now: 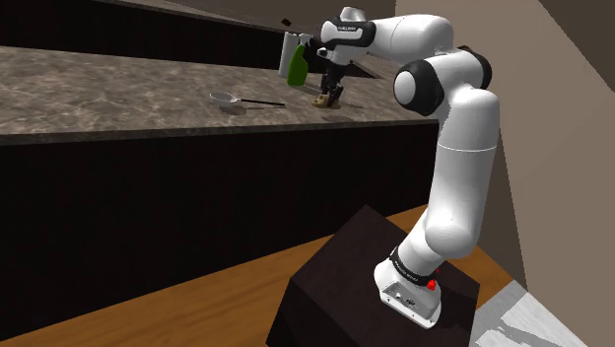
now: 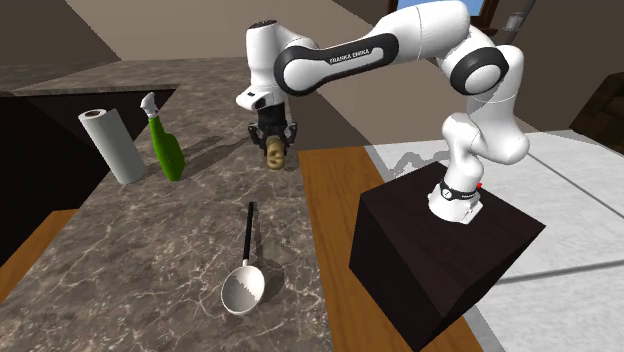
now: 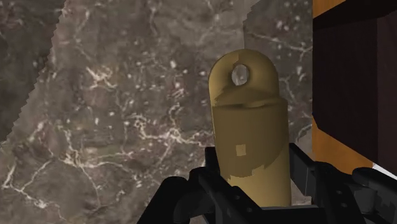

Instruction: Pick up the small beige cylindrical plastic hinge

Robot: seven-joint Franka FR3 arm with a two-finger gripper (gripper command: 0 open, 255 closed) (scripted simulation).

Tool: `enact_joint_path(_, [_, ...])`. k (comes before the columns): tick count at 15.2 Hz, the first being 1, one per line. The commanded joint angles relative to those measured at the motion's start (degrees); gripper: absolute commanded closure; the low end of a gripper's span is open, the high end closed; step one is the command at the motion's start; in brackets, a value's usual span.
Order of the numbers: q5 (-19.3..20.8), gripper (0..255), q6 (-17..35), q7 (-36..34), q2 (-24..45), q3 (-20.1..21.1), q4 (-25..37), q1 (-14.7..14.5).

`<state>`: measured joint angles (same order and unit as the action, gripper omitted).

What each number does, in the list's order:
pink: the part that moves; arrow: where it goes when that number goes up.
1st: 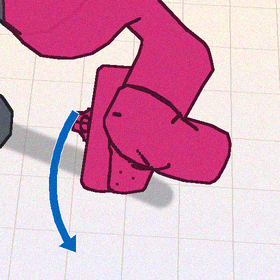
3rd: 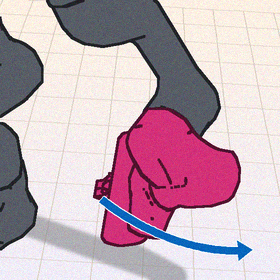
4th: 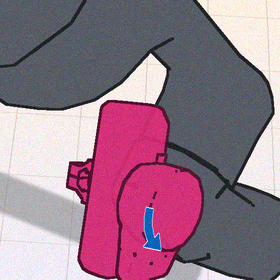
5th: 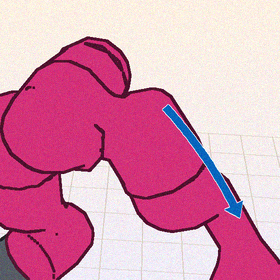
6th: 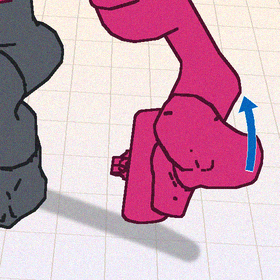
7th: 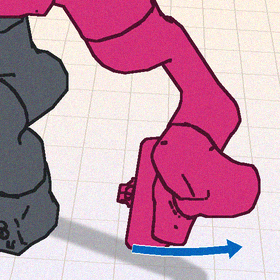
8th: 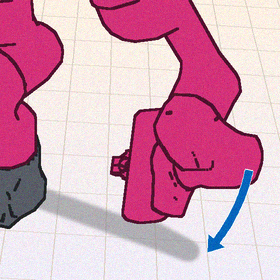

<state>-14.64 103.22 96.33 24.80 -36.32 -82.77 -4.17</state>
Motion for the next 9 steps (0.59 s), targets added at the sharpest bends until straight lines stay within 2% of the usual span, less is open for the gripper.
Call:
enact_joint_path(1, [0.12,255,-1.49,-0.26,-0.08,-0.05,1.45,0.09])
enact_joint_path(7, [0.17,255,-6.2,-0.54,0.09,-0.19,6.41,0.9])
enact_joint_path(9, [0.16,255,-6.32,-0.55,0.1,-0.19,6.55,0.93])
